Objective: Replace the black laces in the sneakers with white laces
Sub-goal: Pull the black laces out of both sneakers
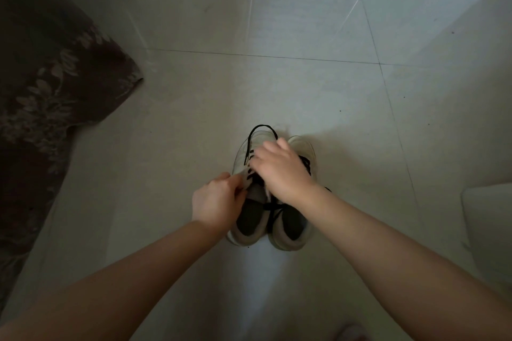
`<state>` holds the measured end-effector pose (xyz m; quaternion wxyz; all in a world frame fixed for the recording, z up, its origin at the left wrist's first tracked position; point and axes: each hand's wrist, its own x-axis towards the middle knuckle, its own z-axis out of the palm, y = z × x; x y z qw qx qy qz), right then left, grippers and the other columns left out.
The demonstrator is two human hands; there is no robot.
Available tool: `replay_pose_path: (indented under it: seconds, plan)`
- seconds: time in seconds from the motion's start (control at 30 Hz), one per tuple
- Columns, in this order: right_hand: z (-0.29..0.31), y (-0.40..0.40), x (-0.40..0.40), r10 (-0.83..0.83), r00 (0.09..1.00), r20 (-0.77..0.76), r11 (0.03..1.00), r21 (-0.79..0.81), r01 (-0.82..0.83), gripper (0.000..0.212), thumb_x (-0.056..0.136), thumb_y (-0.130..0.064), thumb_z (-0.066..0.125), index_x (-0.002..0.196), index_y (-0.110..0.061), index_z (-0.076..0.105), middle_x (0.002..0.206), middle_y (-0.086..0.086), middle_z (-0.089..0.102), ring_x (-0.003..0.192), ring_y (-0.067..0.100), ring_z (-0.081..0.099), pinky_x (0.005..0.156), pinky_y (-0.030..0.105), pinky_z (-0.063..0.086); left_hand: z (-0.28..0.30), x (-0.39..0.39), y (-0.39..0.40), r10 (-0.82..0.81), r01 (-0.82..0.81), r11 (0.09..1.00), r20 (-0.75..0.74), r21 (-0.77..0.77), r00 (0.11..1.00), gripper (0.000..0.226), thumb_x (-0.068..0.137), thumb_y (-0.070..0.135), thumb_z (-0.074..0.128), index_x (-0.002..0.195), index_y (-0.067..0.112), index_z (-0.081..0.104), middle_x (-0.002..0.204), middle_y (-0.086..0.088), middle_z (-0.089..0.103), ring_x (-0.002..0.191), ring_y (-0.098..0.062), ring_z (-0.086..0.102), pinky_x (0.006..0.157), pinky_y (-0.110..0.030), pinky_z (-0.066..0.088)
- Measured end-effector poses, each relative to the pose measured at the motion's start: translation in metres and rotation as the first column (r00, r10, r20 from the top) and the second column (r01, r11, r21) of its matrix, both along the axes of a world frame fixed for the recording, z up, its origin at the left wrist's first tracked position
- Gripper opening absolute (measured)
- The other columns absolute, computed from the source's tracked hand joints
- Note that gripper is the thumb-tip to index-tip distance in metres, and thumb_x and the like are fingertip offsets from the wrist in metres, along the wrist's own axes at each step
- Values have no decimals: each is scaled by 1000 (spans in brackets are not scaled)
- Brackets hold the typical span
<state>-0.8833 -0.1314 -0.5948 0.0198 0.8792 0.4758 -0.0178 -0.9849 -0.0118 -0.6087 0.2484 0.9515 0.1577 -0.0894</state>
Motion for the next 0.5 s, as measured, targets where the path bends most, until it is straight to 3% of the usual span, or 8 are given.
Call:
replay_pose_path:
  seconds: [0.07, 0.13, 0.23, 0.3, 0.37, 0.5]
  plan:
    - [3, -9, 10, -133, 991, 25, 989, 64, 131, 12, 59, -3, 66, 67, -13, 64, 69, 3, 57, 73, 26, 57, 70, 34, 26, -2, -2, 2, 4, -4, 1000, 12, -15, 1000, 18, 90, 34, 54, 95, 20, 62, 95, 0, 60, 92, -26, 61, 64, -29, 42]
    - [7, -13, 16, -186, 979, -86, 976, 102, 194, 15, 67, -2, 71, 76, -13, 67, 78, 3, 61, 81, 28, 57, 74, 34, 28, -2, -4, 1, -7, 7, 1000, 20, -13, 1000, 18, 90, 35, 53, 95, 19, 62, 95, 0, 59, 92, -26, 61, 63, -28, 40]
    - [3, -2, 4, -12, 982, -190, 993, 112, 34, 16, 66, -12, 77, 79, -17, 71, 79, 0, 64, 83, 27, 59, 75, 33, 33, 0, -6, -1, -14, 14, 1000, 26, 3, 1000, 21, 89, 38, 55, 100, 21, 61, 97, -1, 60, 93, -27, 62, 64, -31, 41]
    - [-2, 9, -7, 86, 982, -166, 996, 23, -84, 20, 52, -10, 79, 66, -19, 68, 65, -3, 58, 72, 24, 58, 68, 31, 25, 1, -6, -2, -2, 2, 1000, 36, -1, 999, 25, 88, 42, 56, 102, 21, 61, 97, -2, 60, 92, -28, 62, 64, -31, 41]
    - [1, 14, -8, 92, 988, -121, 993, -65, -100, 18, 51, -11, 77, 64, -18, 67, 64, -3, 55, 74, 23, 55, 67, 31, 23, 2, -5, -2, 12, -12, 1000, 47, -8, 999, 27, 88, 44, 56, 101, 20, 61, 95, -3, 61, 90, -29, 62, 63, -31, 39]
    - [11, 12, -5, 49, 978, -203, 977, -193, -89, 26, 83, -18, 53, 105, -17, 66, 103, -1, 59, 108, 22, 44, 86, 34, 23, 5, -4, -3, 0, 0, 1000, 93, -4, 996, 27, 87, 43, 59, 98, 20, 65, 90, -5, 63, 85, -32, 64, 59, -28, 32]
